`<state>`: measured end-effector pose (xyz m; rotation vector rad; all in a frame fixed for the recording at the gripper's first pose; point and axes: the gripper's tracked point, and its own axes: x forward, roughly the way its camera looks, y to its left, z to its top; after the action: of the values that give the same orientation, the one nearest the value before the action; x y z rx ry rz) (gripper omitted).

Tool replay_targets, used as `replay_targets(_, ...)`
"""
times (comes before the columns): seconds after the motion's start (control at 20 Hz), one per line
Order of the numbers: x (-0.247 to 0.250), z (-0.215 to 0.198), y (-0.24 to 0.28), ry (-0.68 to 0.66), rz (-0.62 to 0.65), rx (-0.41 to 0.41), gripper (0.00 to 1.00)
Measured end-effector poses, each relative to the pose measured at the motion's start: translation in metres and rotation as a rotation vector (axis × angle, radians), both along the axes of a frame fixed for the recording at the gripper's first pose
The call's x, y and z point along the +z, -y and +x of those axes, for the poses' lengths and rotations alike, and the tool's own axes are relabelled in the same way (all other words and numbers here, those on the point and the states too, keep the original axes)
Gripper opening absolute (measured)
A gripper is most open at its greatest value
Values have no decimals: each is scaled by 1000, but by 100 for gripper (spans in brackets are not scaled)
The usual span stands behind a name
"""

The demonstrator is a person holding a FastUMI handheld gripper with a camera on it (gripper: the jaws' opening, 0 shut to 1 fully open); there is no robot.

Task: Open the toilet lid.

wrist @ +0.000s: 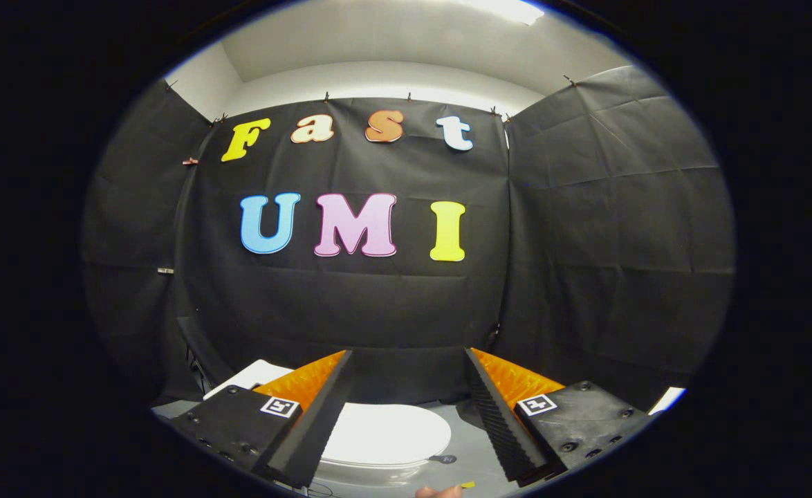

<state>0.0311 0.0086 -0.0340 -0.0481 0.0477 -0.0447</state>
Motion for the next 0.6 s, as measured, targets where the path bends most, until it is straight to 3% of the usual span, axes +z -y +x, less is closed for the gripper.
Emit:
replay_targets(0.25, 16, 2, 12, 38, 1, 13, 98)
replay_targets(0.45, 14, 3, 3, 89, -17, 122, 98)
replay_targets(0.6, -7, 11, 11, 85, -13, 150, 98)
